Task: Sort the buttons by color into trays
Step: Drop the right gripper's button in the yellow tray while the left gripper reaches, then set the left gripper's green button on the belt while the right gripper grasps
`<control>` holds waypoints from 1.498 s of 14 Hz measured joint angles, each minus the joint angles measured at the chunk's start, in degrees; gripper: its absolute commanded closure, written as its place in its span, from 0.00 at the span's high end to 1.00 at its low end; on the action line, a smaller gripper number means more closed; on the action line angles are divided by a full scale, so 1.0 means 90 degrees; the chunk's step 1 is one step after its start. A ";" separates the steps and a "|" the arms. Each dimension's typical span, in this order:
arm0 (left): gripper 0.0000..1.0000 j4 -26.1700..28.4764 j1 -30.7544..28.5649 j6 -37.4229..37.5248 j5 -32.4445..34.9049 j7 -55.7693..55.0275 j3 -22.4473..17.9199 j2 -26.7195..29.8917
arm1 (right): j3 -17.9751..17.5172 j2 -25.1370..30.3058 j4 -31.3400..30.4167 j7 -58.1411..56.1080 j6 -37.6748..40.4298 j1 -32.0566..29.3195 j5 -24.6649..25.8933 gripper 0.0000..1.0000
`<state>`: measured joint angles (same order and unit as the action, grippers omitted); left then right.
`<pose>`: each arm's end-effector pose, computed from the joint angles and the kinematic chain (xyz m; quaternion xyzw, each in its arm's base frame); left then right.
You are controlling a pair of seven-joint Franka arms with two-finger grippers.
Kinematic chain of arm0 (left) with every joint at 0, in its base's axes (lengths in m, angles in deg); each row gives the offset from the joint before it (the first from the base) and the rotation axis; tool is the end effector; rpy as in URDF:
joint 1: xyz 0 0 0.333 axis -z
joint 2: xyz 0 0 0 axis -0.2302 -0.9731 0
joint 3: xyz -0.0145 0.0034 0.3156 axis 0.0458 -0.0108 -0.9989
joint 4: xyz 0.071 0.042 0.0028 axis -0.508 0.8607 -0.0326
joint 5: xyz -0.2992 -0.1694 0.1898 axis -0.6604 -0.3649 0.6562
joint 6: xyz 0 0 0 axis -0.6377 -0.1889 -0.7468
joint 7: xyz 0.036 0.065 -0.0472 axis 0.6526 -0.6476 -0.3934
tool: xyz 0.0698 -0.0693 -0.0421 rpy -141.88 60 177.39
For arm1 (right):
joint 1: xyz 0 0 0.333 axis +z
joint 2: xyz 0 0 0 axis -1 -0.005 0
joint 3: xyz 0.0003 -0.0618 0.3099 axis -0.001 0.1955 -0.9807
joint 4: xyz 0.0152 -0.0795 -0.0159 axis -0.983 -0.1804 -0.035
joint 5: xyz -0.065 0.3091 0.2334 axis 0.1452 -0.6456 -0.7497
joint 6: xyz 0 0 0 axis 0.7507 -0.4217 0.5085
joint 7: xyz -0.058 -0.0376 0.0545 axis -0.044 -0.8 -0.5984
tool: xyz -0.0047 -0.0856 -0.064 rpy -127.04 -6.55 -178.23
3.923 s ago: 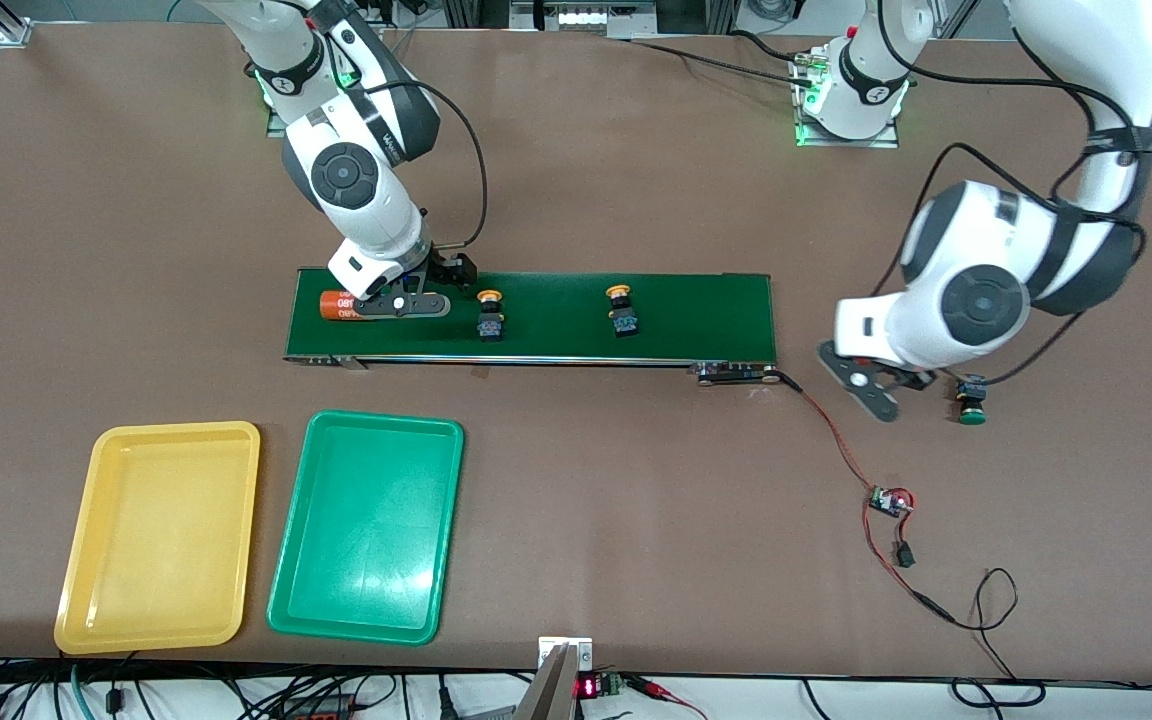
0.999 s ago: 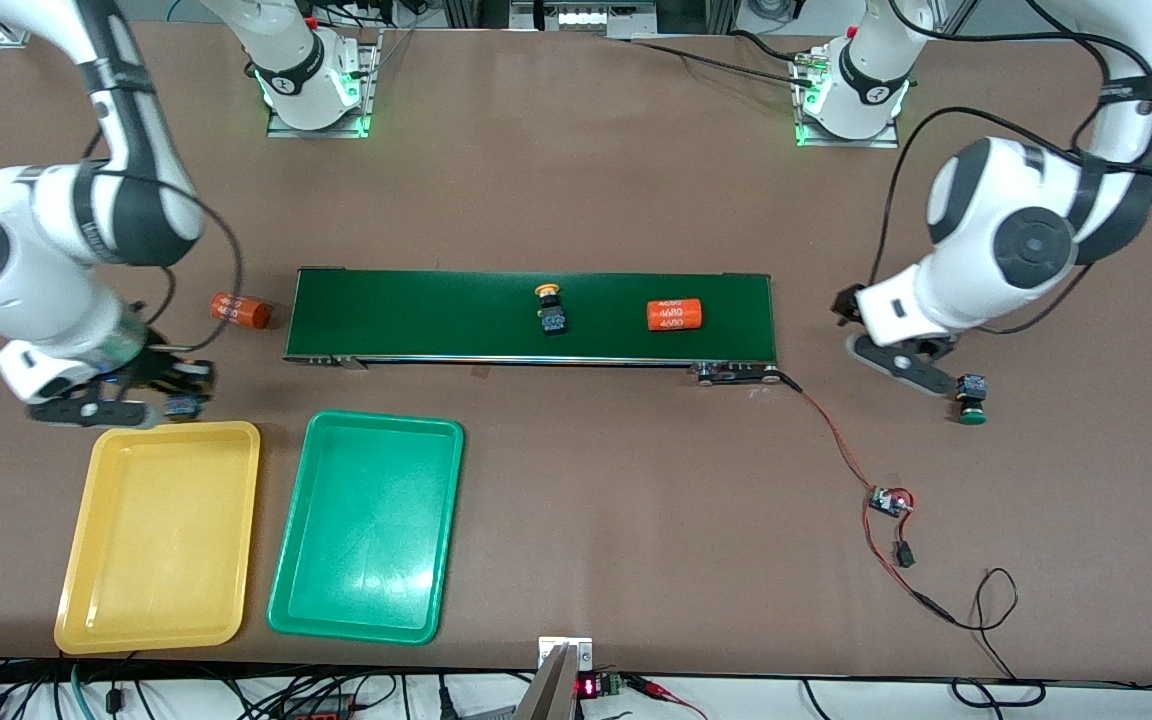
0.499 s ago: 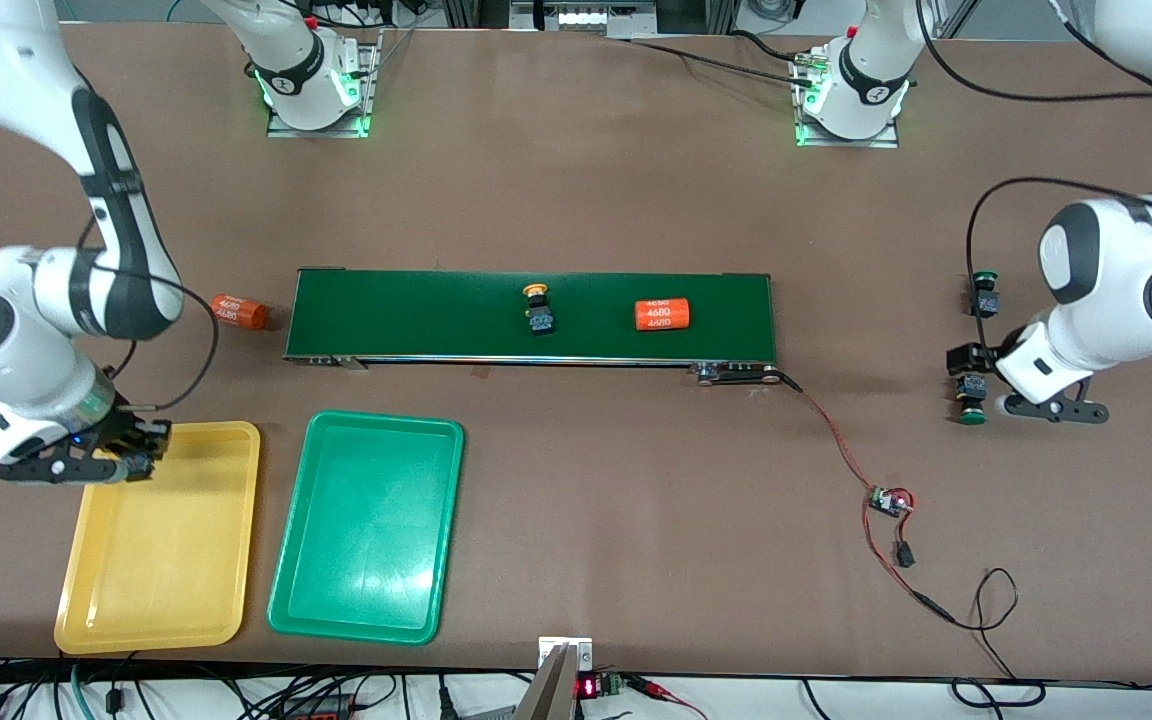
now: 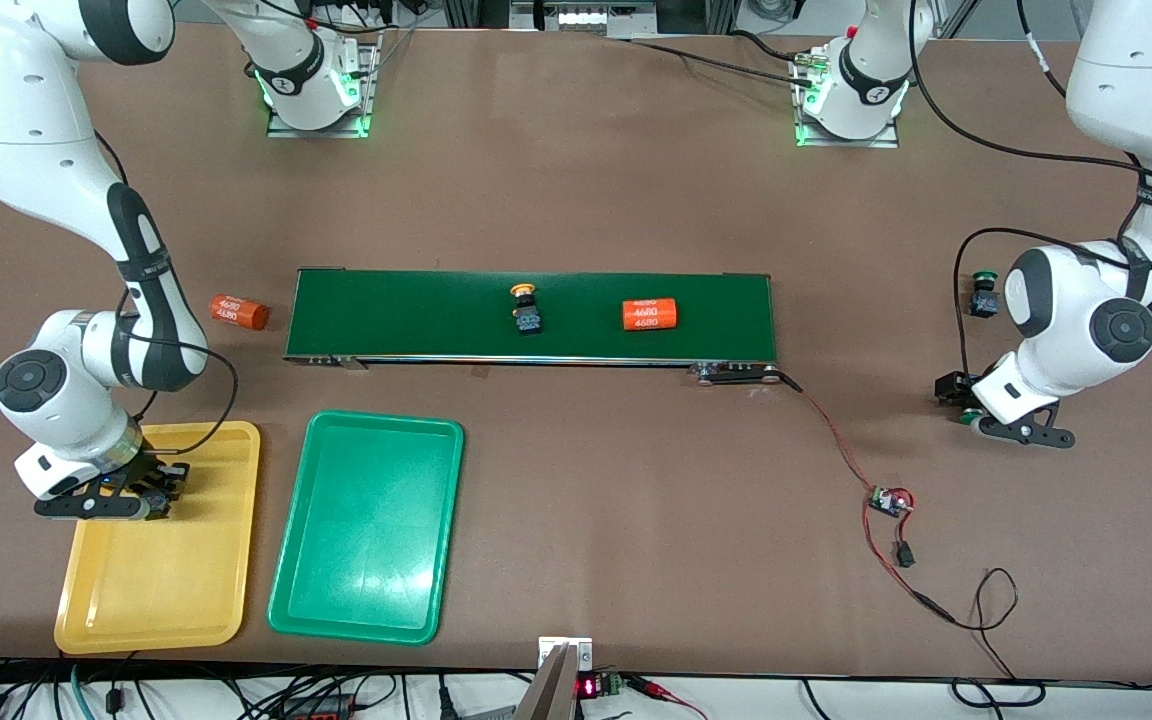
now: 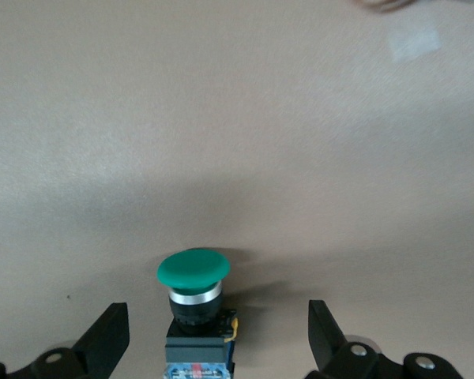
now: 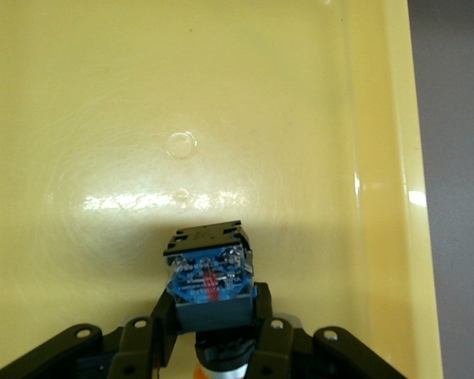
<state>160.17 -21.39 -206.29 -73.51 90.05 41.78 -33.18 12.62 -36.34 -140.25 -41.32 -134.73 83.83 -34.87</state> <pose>0.6033 0.1072 0.1957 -0.9947 0.0946 0.0127 0.0376 0.7250 -0.0933 0.1906 0.9874 0.0145 0.1316 0.0862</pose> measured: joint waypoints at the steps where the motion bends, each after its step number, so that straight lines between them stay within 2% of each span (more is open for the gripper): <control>1: 1.00 0.0002 0.0000 -0.0003 0.0000 0.0098 -0.0048 -0.0026 | -0.0003 -0.0016 0.0019 0.0000 -0.0008 0.0002 0.0000 0.89; 2: 0.91 0.0012 0.0001 -0.0002 0.0001 0.0171 -0.0103 -0.0044 | -0.0007 -0.0019 0.0019 0.0000 -0.0008 0.0006 0.0000 1.00; 5: 0.41 0.0106 -0.0001 0.0004 0.0001 0.0254 -0.0245 -0.0201 | -0.0021 -0.0013 0.0018 0.0000 -0.0007 0.0041 0.0000 1.00; 6: 0.29 0.0123 0.0000 0.0024 0.0001 0.0253 -0.0251 -0.0257 | -0.0027 0.0027 0.0015 0.0000 0.0035 0.0075 0.0000 1.00; 8: 0.16 0.0099 0.0005 0.0143 0.0002 0.0251 -0.0262 -0.0231 | -0.0026 0.0304 0.0010 0.0022 0.0642 0.0265 0.0000 1.00; 11: 0.09 0.0081 0.0025 0.0280 0.0001 0.0220 -0.0260 -0.0184 | 0.0033 0.1155 -0.0007 0.0333 0.2275 0.0690 -0.0002 1.00; 14: 0.10 -0.0123 0.0057 0.0921 -0.0003 0.0217 -0.0169 -0.0023 | 0.0039 0.1990 -0.0100 0.0391 0.3695 0.0916 -0.0015 1.00; 18: 0.10 -0.0698 0.0089 0.2644 -0.0167 0.0142 0.0618 0.0493 | 0.0005 0.2841 -0.0300 0.0412 0.5130 0.1032 -0.0884 1.00; 21: 0.09 -0.0788 0.0106 0.3241 -0.0857 -0.0020 0.1251 0.0667 | -0.0318 0.3427 -0.0789 0.0651 0.5428 0.1057 -0.0993 1.00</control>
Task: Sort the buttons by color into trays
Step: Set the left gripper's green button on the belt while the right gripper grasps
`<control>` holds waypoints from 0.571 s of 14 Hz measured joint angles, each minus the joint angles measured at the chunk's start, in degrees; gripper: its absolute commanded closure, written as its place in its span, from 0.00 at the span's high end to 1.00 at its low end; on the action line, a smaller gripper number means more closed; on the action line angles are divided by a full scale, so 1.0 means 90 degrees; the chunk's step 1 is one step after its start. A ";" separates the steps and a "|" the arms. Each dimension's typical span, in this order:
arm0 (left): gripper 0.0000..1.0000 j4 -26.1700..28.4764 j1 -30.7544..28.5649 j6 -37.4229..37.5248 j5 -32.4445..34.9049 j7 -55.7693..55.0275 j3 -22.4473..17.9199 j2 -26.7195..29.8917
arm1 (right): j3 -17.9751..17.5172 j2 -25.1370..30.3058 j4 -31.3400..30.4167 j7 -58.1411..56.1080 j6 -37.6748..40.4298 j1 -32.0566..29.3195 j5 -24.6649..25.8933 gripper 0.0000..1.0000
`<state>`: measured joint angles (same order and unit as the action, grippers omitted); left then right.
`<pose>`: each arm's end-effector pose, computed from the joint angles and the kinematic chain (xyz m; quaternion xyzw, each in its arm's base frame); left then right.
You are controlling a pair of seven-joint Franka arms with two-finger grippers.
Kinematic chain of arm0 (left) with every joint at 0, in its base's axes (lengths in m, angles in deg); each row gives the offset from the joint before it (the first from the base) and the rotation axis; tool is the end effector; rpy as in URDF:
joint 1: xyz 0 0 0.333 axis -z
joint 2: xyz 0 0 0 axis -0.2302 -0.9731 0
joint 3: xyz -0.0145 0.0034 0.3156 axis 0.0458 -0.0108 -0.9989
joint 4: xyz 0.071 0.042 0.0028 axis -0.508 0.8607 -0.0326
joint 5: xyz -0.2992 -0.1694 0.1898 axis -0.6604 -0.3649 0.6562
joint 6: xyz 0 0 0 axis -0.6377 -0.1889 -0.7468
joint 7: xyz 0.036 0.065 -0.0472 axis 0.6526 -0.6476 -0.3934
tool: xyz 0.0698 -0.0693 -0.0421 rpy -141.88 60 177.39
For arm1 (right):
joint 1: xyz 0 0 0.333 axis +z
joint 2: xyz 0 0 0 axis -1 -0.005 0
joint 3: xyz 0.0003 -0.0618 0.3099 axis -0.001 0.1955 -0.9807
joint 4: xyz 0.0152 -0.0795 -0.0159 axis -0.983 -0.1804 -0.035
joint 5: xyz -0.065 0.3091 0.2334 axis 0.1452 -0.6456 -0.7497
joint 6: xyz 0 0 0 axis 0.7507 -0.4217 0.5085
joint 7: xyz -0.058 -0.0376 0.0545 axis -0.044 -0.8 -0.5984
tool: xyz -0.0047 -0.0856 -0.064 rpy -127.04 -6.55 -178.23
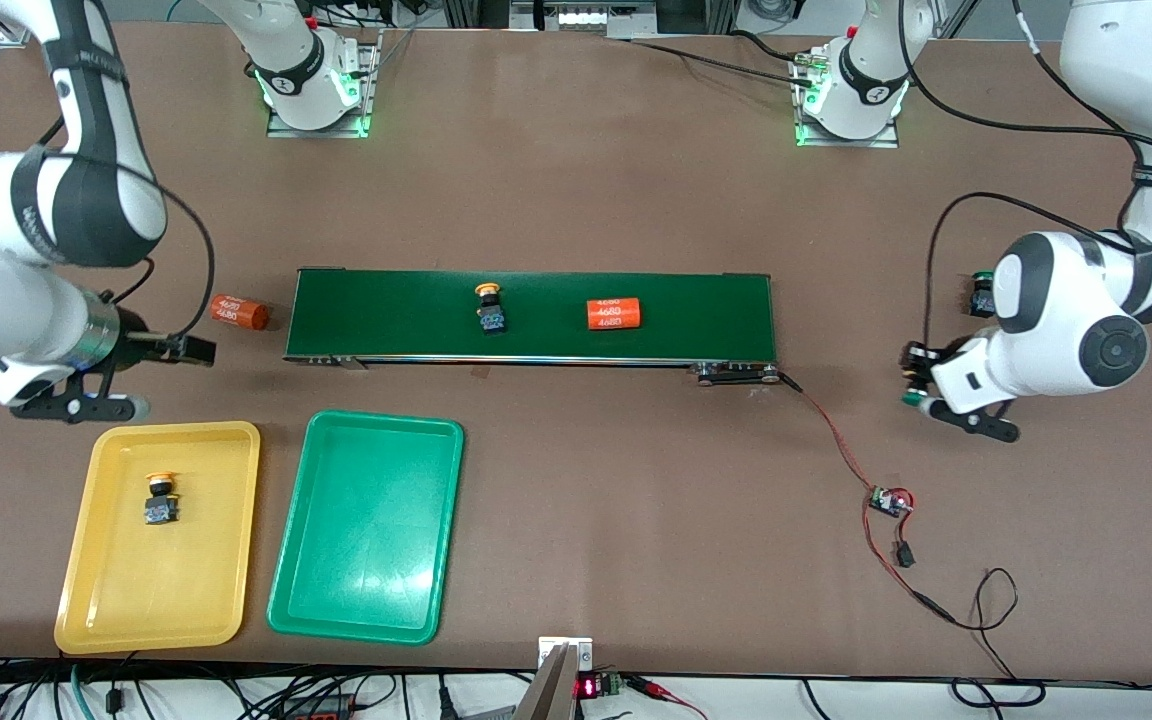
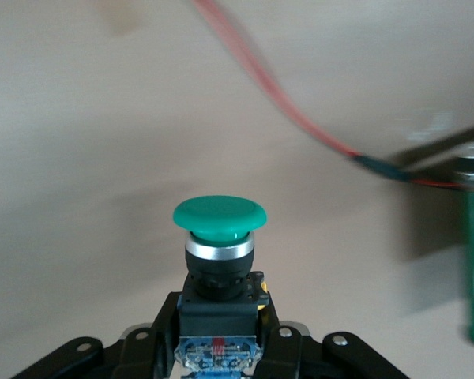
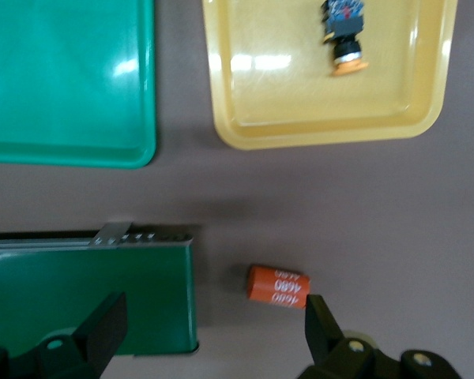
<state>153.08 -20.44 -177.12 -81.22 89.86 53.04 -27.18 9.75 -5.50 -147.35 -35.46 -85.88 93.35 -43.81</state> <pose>0.6055 -0.0187 0.2750 0.9785 -0.1431 -0.1342 0.0645 0.6260 0.0405 0.4272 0.9963 -0.0155 -0.0775 0.0344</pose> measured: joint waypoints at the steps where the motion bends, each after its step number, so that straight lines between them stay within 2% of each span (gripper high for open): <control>1: 0.09 0.0000 -0.0003 0.0131 -0.0083 -0.0302 0.0235 0.0017 | -0.0153 0.0192 -0.0222 0.0199 -0.0001 0.0010 -0.0002 1.00; 5: 0.10 0.0016 0.0021 0.0212 -0.0151 -0.2645 0.1600 0.0018 | -0.0902 0.0672 -0.0834 0.0759 -0.0209 0.0047 -0.0005 1.00; 8: 0.11 0.0153 0.0123 -0.0066 -0.0174 -0.3794 0.2414 0.0015 | -0.1474 0.0851 -0.1530 0.1358 -0.1080 0.0061 -0.0009 1.00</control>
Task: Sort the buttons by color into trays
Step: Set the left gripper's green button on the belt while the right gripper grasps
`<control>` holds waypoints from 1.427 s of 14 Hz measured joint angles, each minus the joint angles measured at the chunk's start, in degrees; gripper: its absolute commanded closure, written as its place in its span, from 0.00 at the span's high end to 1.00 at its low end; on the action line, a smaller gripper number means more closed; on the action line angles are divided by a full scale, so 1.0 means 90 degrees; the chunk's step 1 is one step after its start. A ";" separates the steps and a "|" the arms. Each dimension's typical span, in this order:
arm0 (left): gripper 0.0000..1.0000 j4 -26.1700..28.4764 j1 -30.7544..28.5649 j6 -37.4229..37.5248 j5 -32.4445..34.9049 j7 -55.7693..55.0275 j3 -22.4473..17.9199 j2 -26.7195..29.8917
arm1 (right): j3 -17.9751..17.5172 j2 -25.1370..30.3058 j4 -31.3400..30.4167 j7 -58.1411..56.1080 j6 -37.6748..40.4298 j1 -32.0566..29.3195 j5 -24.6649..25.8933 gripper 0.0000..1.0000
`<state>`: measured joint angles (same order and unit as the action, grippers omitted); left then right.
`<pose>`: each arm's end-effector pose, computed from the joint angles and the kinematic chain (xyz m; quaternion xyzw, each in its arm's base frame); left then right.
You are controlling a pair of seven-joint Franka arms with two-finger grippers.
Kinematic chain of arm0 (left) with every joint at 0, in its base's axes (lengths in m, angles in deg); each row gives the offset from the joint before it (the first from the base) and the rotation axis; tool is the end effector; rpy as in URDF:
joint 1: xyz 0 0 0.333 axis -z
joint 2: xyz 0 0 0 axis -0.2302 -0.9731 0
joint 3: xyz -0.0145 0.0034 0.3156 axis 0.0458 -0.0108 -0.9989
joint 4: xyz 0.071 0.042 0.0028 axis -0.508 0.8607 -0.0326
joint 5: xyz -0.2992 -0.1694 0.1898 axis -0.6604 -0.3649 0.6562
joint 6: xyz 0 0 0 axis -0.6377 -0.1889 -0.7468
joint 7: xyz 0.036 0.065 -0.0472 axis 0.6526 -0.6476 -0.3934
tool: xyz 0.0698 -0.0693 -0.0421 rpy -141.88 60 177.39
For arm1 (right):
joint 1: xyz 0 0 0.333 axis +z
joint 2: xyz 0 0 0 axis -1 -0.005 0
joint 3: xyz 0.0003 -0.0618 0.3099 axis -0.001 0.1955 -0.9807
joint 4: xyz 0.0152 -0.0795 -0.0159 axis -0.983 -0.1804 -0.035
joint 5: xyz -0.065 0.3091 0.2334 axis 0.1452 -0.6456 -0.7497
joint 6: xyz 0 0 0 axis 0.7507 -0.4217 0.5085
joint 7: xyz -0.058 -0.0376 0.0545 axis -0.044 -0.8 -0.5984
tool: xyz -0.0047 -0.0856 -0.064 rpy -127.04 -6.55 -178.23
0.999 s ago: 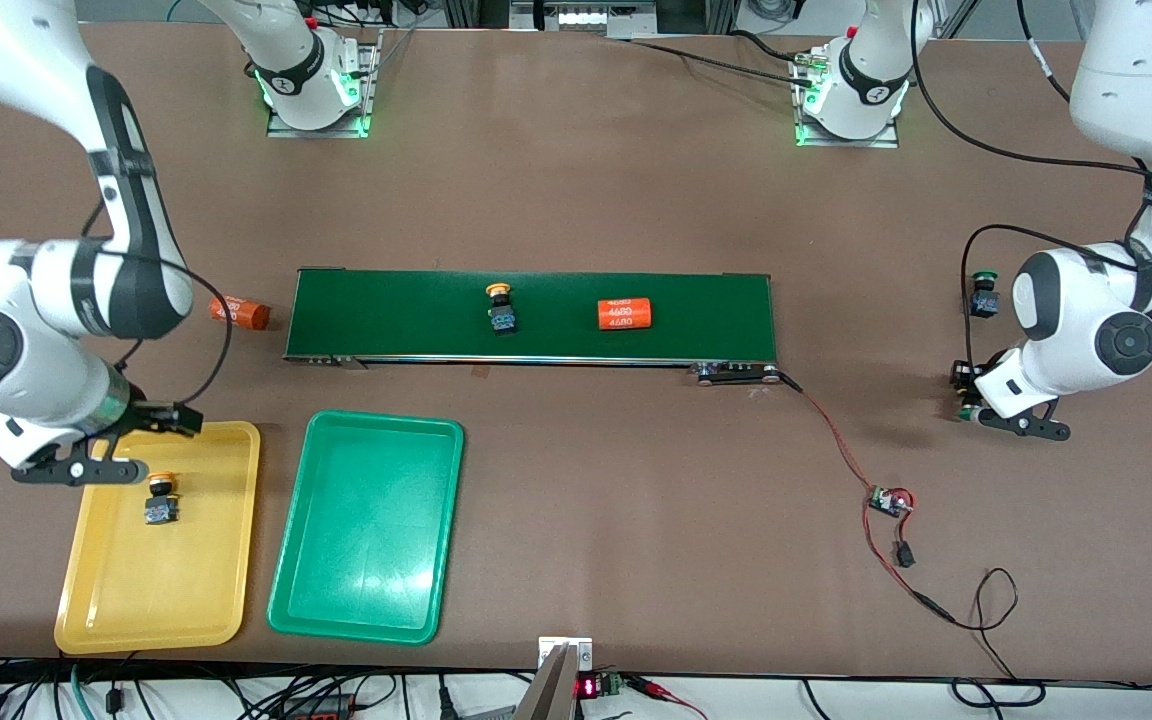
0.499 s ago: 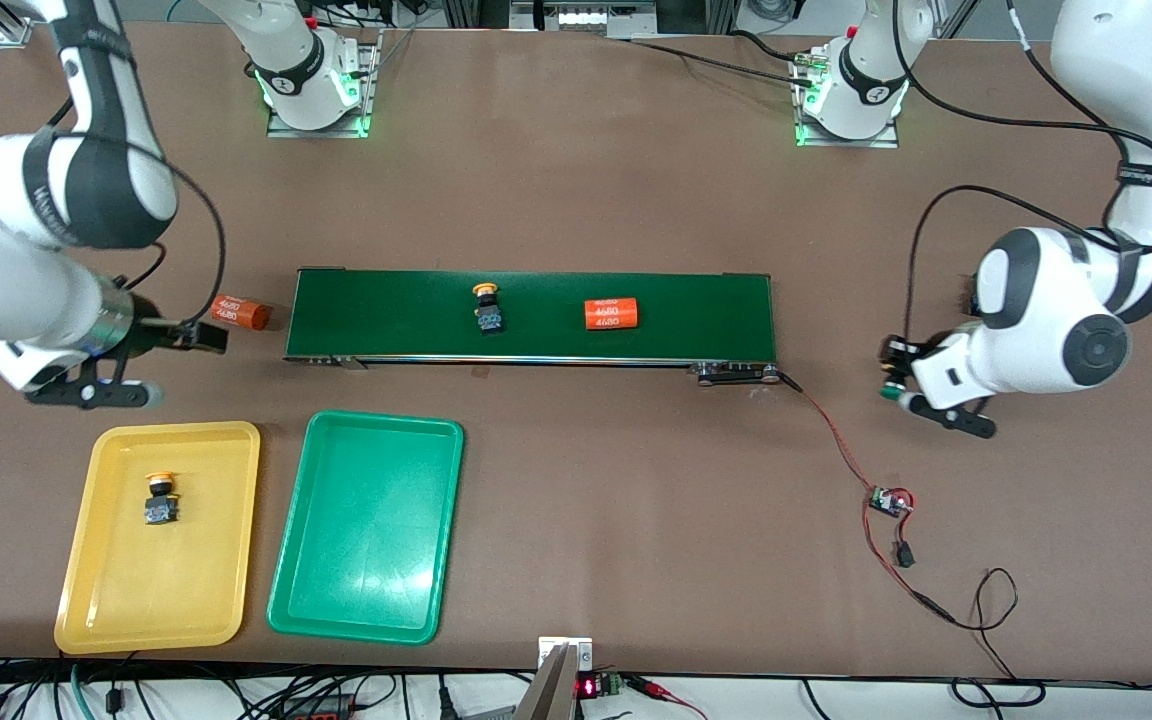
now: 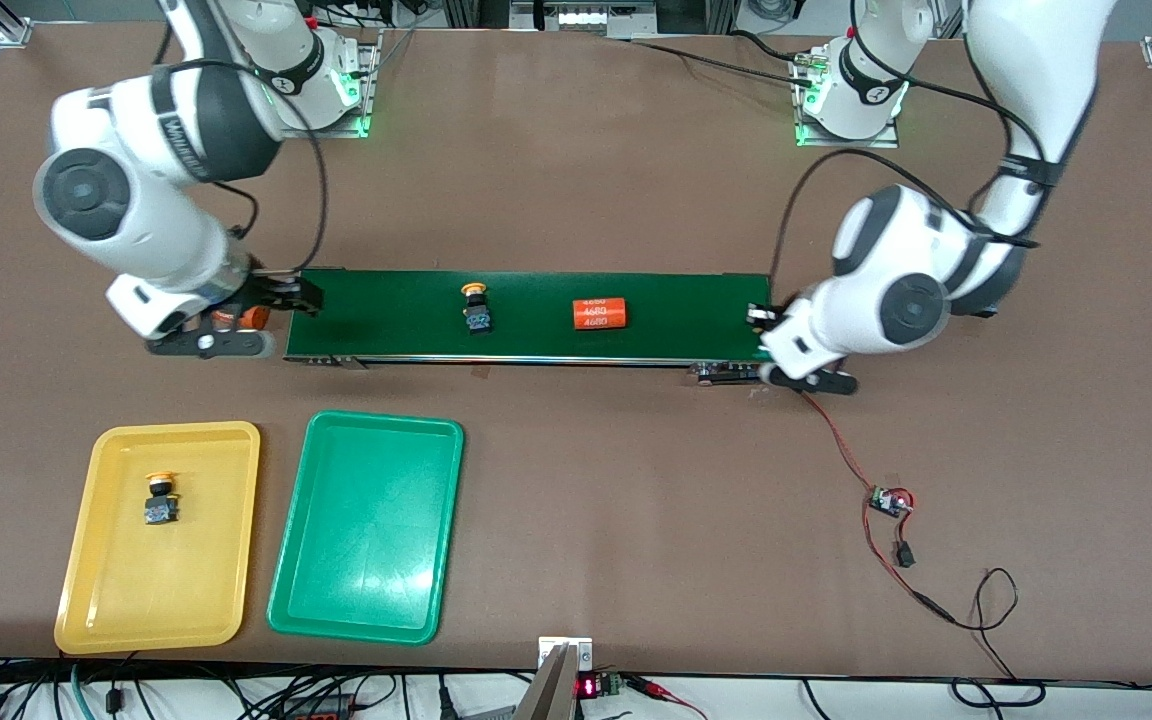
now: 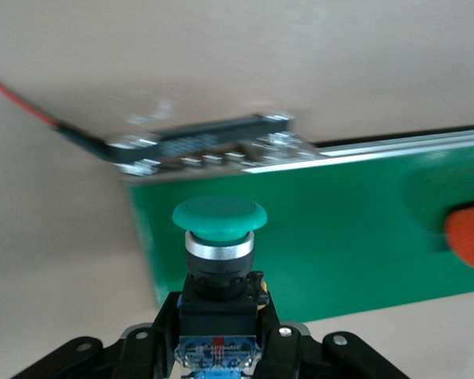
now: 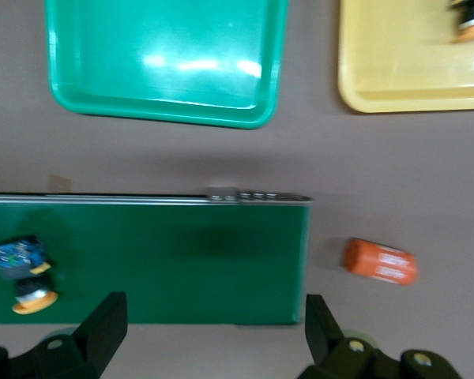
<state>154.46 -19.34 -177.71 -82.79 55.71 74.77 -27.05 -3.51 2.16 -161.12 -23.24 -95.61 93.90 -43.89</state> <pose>0.5518 -0.2413 0.2986 0.9831 -0.0342 -0.1612 0.0802 0.5604 0.1733 0.4136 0.9989 0.0013 -0.0418 0.0216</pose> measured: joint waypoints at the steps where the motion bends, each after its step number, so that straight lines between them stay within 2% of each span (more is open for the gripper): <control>1: 0.11 0.0135 0.0018 -0.0250 -0.0004 -0.0287 0.0182 -0.0003 | -0.0176 0.0041 -0.0270 0.0249 -0.0318 0.0005 0.0000 1.00; 4: 0.14 0.0747 0.0051 -0.1333 -0.0006 -0.0841 0.0443 -0.0035 | -0.0636 0.0124 -0.0938 0.0949 -0.1105 0.0012 0.0000 1.00; 5: 0.22 0.0902 0.0047 -0.1547 -0.0006 -0.0864 0.0444 -0.0050 | -0.0762 0.0140 -0.1085 0.1130 -0.1296 0.0014 0.0000 1.00; 6: 0.46 0.0982 0.0035 -0.1647 -0.0006 -0.0873 0.0443 -0.0076 | -0.0880 0.0149 -0.1222 0.1283 -0.1495 0.0014 0.0000 1.00; 7: 0.97 0.1008 0.0024 -0.1687 -0.0006 -0.0877 0.0443 -0.0100 | -0.0991 0.0152 -0.1363 0.1432 -0.1706 0.0015 0.0000 1.00; 10: 1.00 0.1010 0.0016 -0.1694 -0.0006 -0.0875 0.0444 -0.0107 | -0.1191 0.0152 -0.1730 0.1643 -0.2166 0.0017 0.0001 1.00; 14: 1.00 0.0905 -0.0020 -0.1656 -0.0006 -0.0875 0.0443 -0.0043 | -0.1348 0.0096 -0.1944 0.1645 -0.2289 0.0038 0.0015 1.00; 17: 1.00 0.0403 -0.0141 -0.0817 -0.0006 -0.0880 0.0377 0.0310 | -0.1384 -0.0029 -0.1968 0.1645 -0.2375 0.0111 0.0161 1.00; 20: 1.00 -0.0227 -0.0203 0.0176 -0.0005 -0.0843 -0.0284 0.0723 | -0.1381 -0.0184 -0.1972 0.1645 -0.2439 0.0140 0.0267 1.00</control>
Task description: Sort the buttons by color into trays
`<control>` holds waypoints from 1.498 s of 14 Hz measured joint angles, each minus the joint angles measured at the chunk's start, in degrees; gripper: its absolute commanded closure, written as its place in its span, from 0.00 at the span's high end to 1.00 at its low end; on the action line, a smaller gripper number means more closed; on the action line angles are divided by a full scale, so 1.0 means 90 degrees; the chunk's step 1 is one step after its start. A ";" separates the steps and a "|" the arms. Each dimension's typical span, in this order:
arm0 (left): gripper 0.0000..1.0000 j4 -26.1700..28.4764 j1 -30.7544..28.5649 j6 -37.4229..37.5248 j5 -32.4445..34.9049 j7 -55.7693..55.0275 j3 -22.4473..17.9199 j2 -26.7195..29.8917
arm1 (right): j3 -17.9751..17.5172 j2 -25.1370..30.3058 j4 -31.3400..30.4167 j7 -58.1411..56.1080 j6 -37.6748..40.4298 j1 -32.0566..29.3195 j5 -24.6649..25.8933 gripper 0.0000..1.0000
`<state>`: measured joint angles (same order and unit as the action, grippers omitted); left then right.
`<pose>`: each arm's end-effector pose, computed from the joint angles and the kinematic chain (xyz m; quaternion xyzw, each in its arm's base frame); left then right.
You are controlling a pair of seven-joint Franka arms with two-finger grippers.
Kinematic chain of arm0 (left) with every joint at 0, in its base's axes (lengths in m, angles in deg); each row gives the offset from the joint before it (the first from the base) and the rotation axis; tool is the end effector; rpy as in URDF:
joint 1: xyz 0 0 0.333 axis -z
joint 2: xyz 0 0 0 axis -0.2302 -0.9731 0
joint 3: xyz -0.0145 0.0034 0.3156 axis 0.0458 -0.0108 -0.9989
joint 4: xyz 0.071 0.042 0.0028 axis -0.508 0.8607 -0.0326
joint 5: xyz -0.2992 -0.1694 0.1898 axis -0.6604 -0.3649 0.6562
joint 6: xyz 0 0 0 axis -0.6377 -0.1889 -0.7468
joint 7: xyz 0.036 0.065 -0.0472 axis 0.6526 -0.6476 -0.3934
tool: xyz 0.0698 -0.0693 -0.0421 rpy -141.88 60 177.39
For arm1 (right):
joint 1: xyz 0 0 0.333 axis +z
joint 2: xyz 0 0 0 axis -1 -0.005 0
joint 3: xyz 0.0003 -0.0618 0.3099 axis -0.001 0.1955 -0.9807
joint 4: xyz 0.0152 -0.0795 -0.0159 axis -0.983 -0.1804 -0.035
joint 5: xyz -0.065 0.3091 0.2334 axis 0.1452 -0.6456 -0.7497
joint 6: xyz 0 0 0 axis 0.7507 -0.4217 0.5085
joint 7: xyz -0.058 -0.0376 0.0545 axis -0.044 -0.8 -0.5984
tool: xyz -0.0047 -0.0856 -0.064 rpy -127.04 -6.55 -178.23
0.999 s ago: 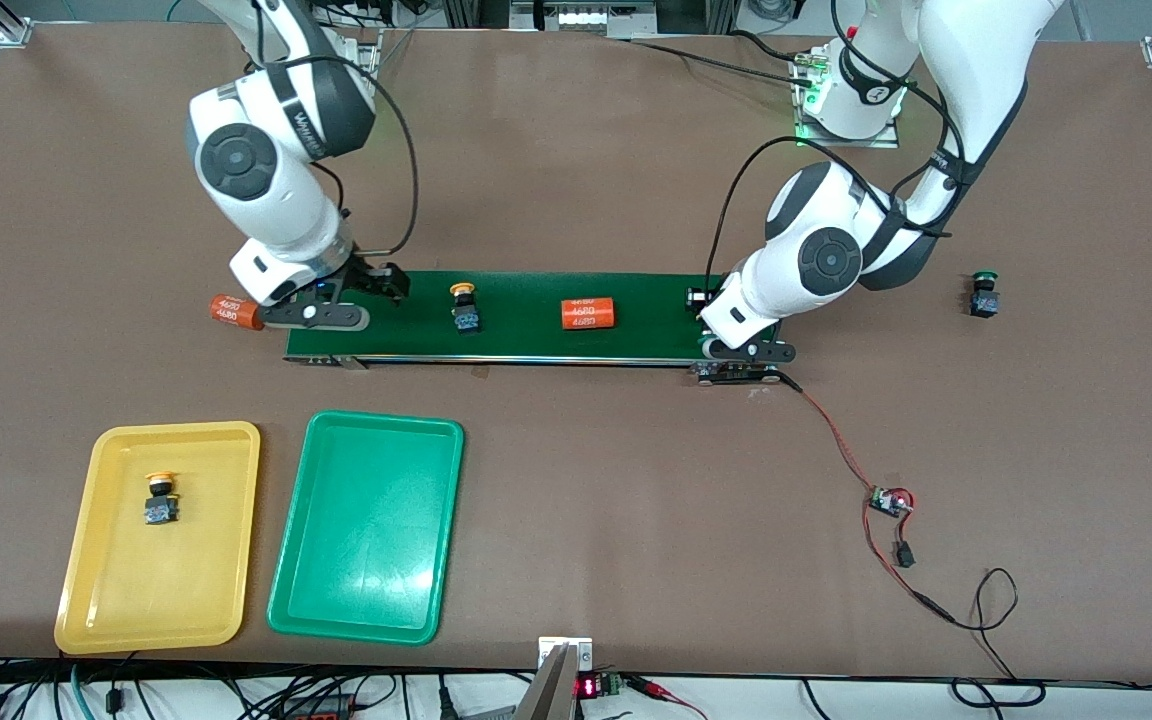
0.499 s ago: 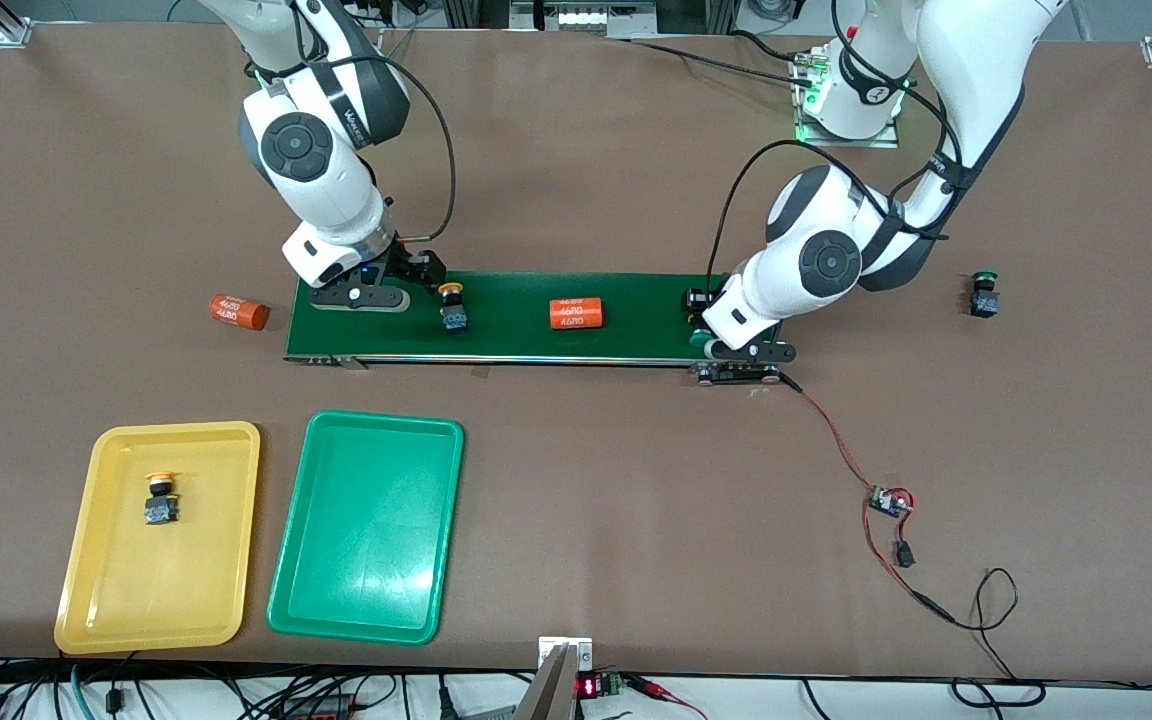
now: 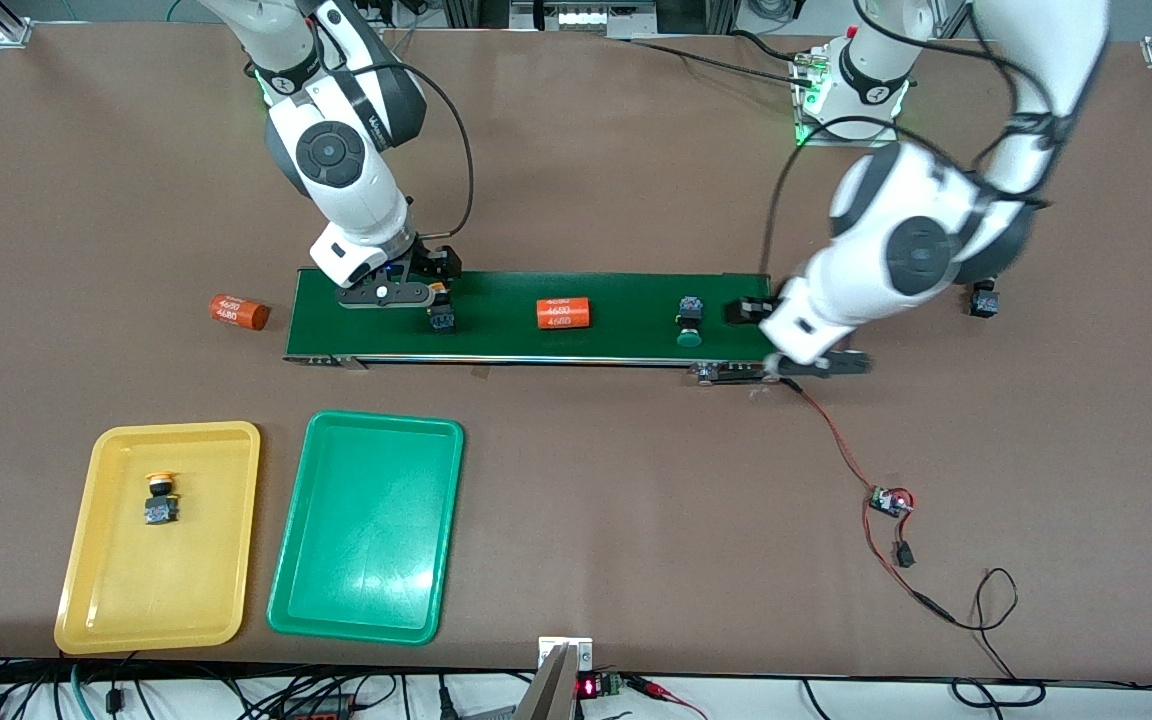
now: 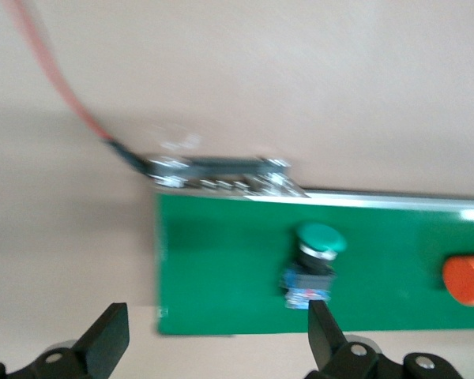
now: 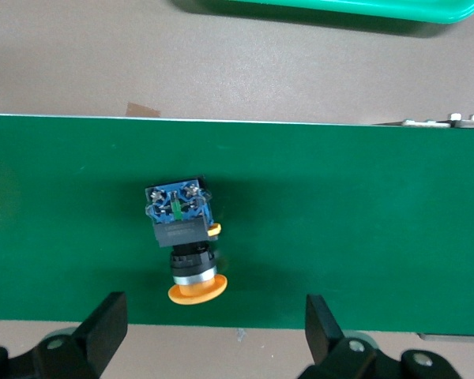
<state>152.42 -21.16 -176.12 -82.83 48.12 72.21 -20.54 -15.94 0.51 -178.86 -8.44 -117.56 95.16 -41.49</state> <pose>0.5748 -0.2001 0.3679 0.9902 0.0651 -0.1050 0.0646 0.4648 0.2839 0.3015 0.9998 0.0124 -0.0166 0.0032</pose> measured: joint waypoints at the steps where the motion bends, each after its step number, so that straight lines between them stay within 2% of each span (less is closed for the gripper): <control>1: 1.00 -0.0082 -0.0019 0.0148 0.0002 0.0170 -0.0330 0.0098 | 0.0005 -0.0049 -0.0001 0.0000 -0.0052 -0.0002 0.0038 1.00; 5: 1.00 -0.0050 -0.0043 0.0730 0.0005 0.2283 -0.1797 0.0268 | 0.0022 -0.0315 -0.0012 0.0000 -0.0363 -0.0008 0.0379 1.00; 8: 1.00 0.0362 0.0011 0.0809 0.0005 0.3637 -0.2813 0.0479 | 0.0129 -0.0567 -0.0021 0.0000 -0.0626 -0.0074 0.0684 1.00; 10: 1.00 0.0858 0.0259 0.0776 0.0249 0.3908 -0.3330 0.0764 | 0.0244 -0.0662 -0.0021 -0.0001 -0.0713 -0.0113 0.0777 0.94; 11: 1.00 0.1094 0.0403 0.0663 0.0662 0.3929 -0.3486 0.0884 | 0.0274 -0.0691 -0.0021 -0.0002 -0.0752 -0.0124 0.0781 0.90; 13: 1.00 0.1529 0.0586 0.0233 0.1410 0.3927 -0.3583 0.1041 | 0.0284 -0.0710 -0.0020 -0.0002 -0.0793 -0.0130 0.0782 0.83; 14: 1.00 0.1738 0.0627 -0.0058 0.1632 0.3922 -0.3612 0.1054 | 0.0289 -0.0720 -0.0020 -0.0002 -0.0811 -0.0130 0.0782 0.78; 17: 1.00 0.2300 0.0638 -0.0738 0.1902 0.3934 -0.3946 0.0831 | 0.0313 -0.0778 -0.0020 -0.0002 -0.0859 -0.0130 0.0782 0.49; 19: 1.00 0.2383 0.0611 -0.1100 0.1941 0.4157 -0.4181 0.0522 | 0.0318 -0.0793 -0.0021 -0.0002 -0.0868 -0.0130 0.0782 0.21; 21: 1.00 0.2390 0.0435 -0.1469 0.1942 0.4556 -0.4289 0.0211 | 0.0368 -0.0795 -0.0018 -0.0002 -0.0872 -0.0131 0.0782 0.01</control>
<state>173.93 -17.24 -189.34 -65.35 89.13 33.61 -18.64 -12.63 -6.64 -179.03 -8.45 -125.41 93.98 -34.44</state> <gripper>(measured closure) 0.000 0.590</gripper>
